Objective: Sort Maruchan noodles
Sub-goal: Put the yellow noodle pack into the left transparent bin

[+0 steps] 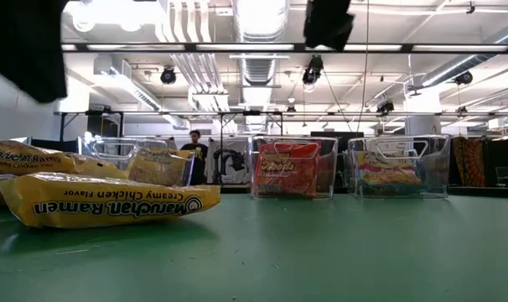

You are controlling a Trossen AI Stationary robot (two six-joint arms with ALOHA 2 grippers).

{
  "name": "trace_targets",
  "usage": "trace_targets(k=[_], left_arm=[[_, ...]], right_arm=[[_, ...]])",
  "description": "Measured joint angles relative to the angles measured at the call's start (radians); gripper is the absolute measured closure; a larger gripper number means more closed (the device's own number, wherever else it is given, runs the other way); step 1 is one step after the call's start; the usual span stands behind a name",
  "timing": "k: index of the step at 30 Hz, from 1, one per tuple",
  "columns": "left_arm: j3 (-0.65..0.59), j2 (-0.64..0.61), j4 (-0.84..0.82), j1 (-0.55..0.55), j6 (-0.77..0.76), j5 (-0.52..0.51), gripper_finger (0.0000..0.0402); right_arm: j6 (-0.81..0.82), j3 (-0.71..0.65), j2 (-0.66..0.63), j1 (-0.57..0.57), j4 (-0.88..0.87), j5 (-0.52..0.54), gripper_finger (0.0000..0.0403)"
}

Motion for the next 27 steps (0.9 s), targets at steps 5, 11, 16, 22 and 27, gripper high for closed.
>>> trace_targets(k=[5, 11, 16, 22, 27], left_arm=[[0.002, 0.045, 0.095, -0.01, 0.016, 0.028, 0.0364], [0.002, 0.075, 0.096, -0.003, 0.128, 0.026, 0.0364], [0.002, 0.093, 0.053, 0.037, 0.173, 0.026, 0.0364], [0.001, 0.123, 0.062, 0.101, 0.253, 0.055, 0.0364], [0.001, 0.142, 0.088, 0.126, 0.282, 0.085, 0.0364]], right_arm=[[0.103, 0.0, 0.0, 0.132, -0.003, 0.161, 0.0272], [0.238, 0.0, 0.0, 0.24, -0.003, 0.271, 0.0274], [0.31, -0.002, 0.0, 0.3, -0.003, 0.325, 0.0274], [0.359, -0.003, 0.0, 0.322, -0.003, 0.37, 0.0274], [0.378, -0.003, 0.0, 0.322, 0.0, 0.398, 0.0273]])
